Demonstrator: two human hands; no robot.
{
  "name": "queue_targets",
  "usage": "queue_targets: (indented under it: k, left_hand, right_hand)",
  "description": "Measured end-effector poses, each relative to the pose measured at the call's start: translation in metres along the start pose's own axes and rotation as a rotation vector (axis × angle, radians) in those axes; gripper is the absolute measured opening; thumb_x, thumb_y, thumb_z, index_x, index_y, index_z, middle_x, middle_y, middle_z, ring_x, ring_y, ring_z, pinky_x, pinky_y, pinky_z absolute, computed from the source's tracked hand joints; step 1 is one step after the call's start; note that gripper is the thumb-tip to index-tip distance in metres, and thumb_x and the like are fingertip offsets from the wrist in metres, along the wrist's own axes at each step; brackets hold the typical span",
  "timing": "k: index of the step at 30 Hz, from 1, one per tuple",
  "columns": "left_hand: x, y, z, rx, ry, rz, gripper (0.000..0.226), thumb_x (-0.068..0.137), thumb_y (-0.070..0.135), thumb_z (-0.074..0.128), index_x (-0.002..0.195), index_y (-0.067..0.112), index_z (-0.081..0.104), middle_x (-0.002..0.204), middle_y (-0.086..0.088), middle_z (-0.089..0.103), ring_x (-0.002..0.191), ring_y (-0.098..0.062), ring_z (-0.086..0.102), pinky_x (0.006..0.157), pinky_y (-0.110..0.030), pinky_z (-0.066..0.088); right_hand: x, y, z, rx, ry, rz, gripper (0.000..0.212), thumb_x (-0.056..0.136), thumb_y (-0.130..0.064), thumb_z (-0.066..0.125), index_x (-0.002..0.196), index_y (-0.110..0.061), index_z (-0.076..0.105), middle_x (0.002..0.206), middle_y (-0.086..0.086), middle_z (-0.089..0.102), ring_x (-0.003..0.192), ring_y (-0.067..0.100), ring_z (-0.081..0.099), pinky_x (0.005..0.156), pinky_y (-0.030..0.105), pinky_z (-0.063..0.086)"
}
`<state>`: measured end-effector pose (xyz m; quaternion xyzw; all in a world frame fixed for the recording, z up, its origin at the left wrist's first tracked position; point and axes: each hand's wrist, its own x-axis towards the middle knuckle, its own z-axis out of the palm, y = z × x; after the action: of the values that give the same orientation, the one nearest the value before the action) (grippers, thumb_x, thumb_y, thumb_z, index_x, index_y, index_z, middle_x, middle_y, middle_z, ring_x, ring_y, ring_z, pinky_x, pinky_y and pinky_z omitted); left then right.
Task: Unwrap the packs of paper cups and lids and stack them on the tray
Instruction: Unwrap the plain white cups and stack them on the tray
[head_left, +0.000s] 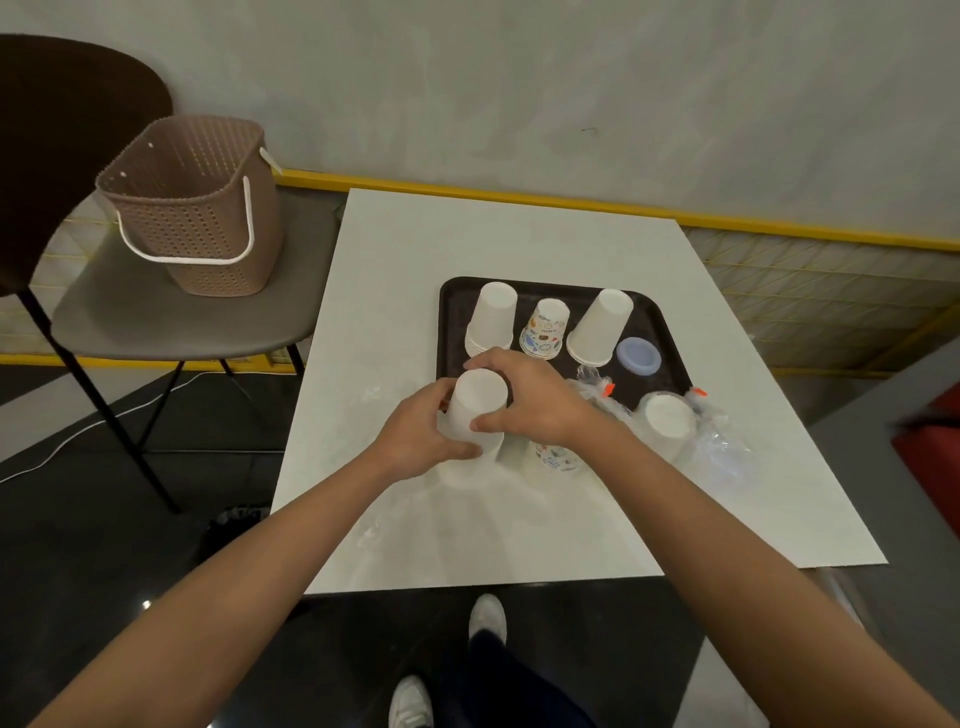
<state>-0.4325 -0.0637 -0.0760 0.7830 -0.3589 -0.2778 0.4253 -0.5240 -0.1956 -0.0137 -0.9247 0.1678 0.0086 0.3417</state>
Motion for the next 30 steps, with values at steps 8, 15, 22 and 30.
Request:
queue_targets:
  k: [8,15,22,30]
  left_hand:
    - [0.0,-0.0012,0.004,0.032,0.048,0.001,0.074,0.062,0.025,0.087,0.126,0.02,0.05,0.111,0.009,0.058,0.101,-0.014,0.055,0.083,-0.026,0.045]
    - [-0.0017,-0.0001,0.0055,0.019,0.113,0.021,0.066,0.059,0.026,0.088,0.117,0.022,0.056,0.102,0.011,0.061,0.095,-0.011,0.057,0.074,-0.018,0.043]
    - [-0.0017,0.0002,0.0057,0.053,0.12,0.02,0.064,0.06,0.028,0.087,0.116,0.023,0.057,0.101,0.013,0.061,0.094,-0.011,0.057,0.074,-0.019,0.044]
    - [-0.0015,0.0028,0.0036,0.097,0.113,0.022,0.066,0.059,0.03,0.087,0.117,0.022,0.057,0.101,0.012,0.061,0.094,-0.012,0.057,0.079,-0.025,0.046]
  right_hand:
    - [-0.0005,0.0018,0.0033,0.029,0.027,0.001,0.061,0.068,-0.017,0.08,0.123,-0.021,0.054,0.121,-0.005,0.058,0.112,0.014,0.053,0.095,0.032,0.044]
    - [-0.0007,0.0,0.0023,0.058,0.02,0.006,0.062,0.069,-0.015,0.08,0.125,-0.02,0.054,0.123,-0.006,0.058,0.113,0.013,0.053,0.097,0.032,0.044]
    - [-0.0029,0.0016,0.0092,0.069,0.055,0.009,0.061,0.07,-0.016,0.078,0.126,-0.021,0.053,0.124,-0.004,0.056,0.114,0.014,0.051,0.097,0.03,0.042]
    - [-0.0013,0.0011,0.0065,0.059,0.032,-0.001,0.061,0.069,-0.018,0.079,0.125,-0.02,0.053,0.123,-0.004,0.057,0.113,0.015,0.052,0.097,0.033,0.043]
